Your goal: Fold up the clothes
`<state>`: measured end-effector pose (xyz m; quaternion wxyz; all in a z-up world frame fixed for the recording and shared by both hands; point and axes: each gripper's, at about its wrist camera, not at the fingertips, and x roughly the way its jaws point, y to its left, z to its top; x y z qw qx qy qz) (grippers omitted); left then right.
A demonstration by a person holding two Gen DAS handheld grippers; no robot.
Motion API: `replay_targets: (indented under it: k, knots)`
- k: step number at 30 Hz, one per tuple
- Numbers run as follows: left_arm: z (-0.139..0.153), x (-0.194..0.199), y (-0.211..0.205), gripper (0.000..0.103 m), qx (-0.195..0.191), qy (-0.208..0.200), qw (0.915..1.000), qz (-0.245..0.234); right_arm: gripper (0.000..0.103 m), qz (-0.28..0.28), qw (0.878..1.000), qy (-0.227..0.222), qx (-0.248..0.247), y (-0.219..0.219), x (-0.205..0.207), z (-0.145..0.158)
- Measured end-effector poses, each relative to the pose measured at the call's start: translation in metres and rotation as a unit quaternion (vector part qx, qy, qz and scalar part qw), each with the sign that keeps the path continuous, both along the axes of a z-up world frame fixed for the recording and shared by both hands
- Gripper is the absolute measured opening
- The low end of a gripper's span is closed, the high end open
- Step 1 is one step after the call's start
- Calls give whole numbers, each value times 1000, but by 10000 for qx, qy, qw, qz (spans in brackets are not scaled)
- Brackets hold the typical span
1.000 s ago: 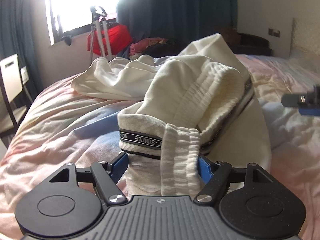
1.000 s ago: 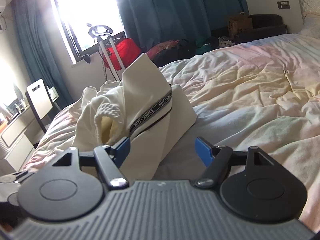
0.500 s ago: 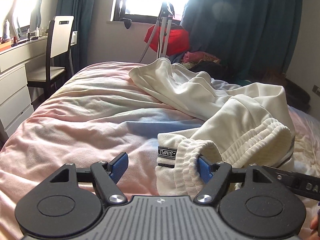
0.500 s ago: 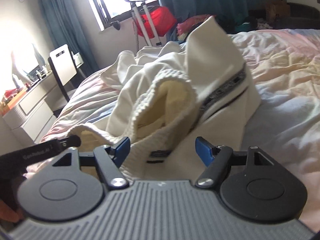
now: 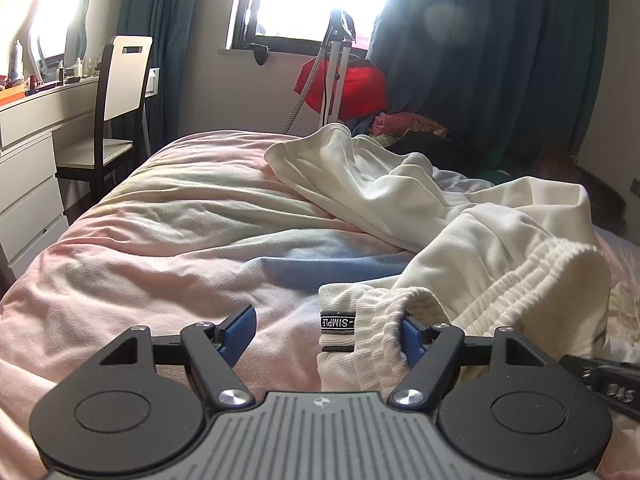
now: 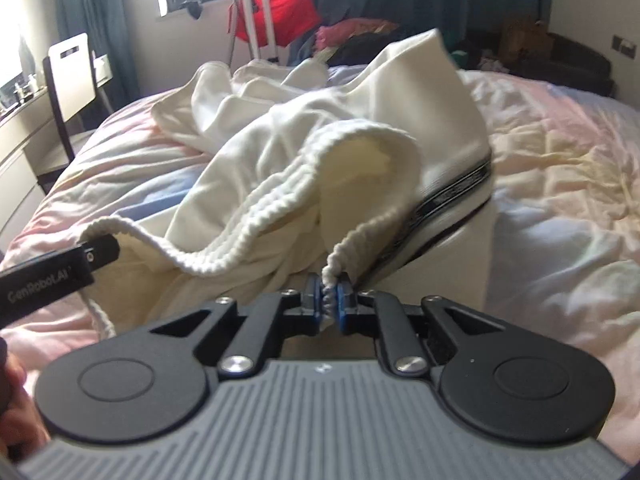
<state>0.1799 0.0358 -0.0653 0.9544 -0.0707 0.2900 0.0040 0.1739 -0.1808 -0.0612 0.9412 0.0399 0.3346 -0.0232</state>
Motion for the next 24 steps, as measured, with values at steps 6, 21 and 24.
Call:
replay_targets:
  k: [6,21,24]
  knots:
    - [14,-23,-17,72,179,-461,9963,-708,8,-572,9927,-754,-745,-47,-77,43]
    - [-4,-78,-49,77,1562,65,9812,-1129,12,-1070,9935,-398,-46,-116,-146,-1]
    - [-4,-75,-47,79,1461,-31,9836,-1061,14,-1068,9935,-391,79,-118,-147,-4]
